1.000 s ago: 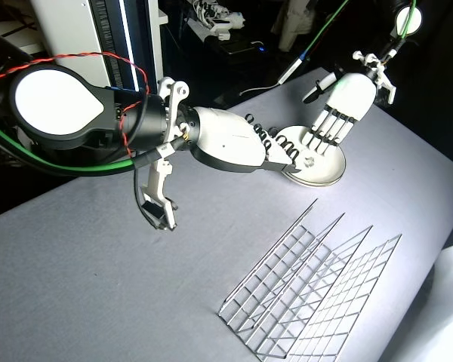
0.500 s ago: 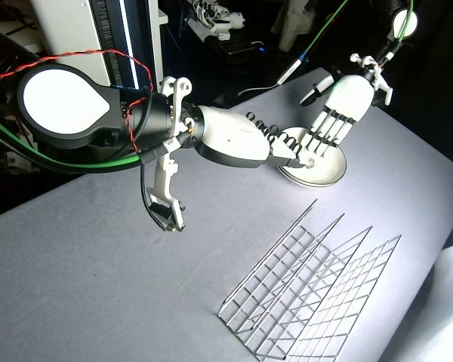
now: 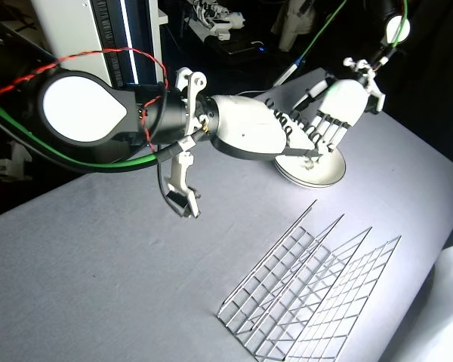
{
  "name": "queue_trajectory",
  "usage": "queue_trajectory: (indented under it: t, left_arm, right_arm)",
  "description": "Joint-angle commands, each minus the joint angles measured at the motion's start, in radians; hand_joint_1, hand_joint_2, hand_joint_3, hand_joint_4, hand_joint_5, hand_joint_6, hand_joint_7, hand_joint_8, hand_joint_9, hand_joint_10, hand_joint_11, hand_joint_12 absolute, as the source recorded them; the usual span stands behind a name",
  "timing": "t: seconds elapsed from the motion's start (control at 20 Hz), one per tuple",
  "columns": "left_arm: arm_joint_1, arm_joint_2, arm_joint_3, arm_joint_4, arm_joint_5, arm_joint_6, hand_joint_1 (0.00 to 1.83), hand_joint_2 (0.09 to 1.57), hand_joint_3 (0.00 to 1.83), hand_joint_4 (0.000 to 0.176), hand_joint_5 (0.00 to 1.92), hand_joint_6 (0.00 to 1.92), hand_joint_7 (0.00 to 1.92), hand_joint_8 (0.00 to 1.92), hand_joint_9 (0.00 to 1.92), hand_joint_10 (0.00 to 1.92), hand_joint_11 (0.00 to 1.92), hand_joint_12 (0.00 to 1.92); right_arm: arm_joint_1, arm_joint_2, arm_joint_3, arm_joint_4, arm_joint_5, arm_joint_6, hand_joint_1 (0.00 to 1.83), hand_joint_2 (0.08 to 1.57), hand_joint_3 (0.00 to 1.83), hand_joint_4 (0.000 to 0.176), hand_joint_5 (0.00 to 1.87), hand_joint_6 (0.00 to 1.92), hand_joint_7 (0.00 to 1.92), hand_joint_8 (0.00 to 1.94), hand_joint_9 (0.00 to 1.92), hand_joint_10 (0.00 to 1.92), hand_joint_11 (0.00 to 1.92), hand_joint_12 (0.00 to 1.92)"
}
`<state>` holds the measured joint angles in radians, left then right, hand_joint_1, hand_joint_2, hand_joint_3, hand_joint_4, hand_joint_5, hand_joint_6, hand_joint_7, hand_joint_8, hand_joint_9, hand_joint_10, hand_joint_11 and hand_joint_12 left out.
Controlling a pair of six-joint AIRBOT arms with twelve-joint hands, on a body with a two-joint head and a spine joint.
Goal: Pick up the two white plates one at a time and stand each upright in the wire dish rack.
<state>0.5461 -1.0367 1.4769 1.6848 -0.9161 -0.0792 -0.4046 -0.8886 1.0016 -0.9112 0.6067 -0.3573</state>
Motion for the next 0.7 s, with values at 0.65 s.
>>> queue_trajectory:
  t: [0.65]
  left_arm:
    - [-0.074, 0.09, 0.002, 0.11, -0.047, -0.042, 0.0, 1.14, 0.0, 0.0, 0.0, 0.0, 0.0, 0.0, 0.0, 0.0, 0.0, 0.0]
  right_arm:
    - [-0.014, -0.063, 0.071, 0.074, 0.1, -0.022, 0.57, 1.11, 0.0, 0.0, 0.08, 0.01, 0.05, 0.0, 0.0, 0.0, 0.0, 0.0]
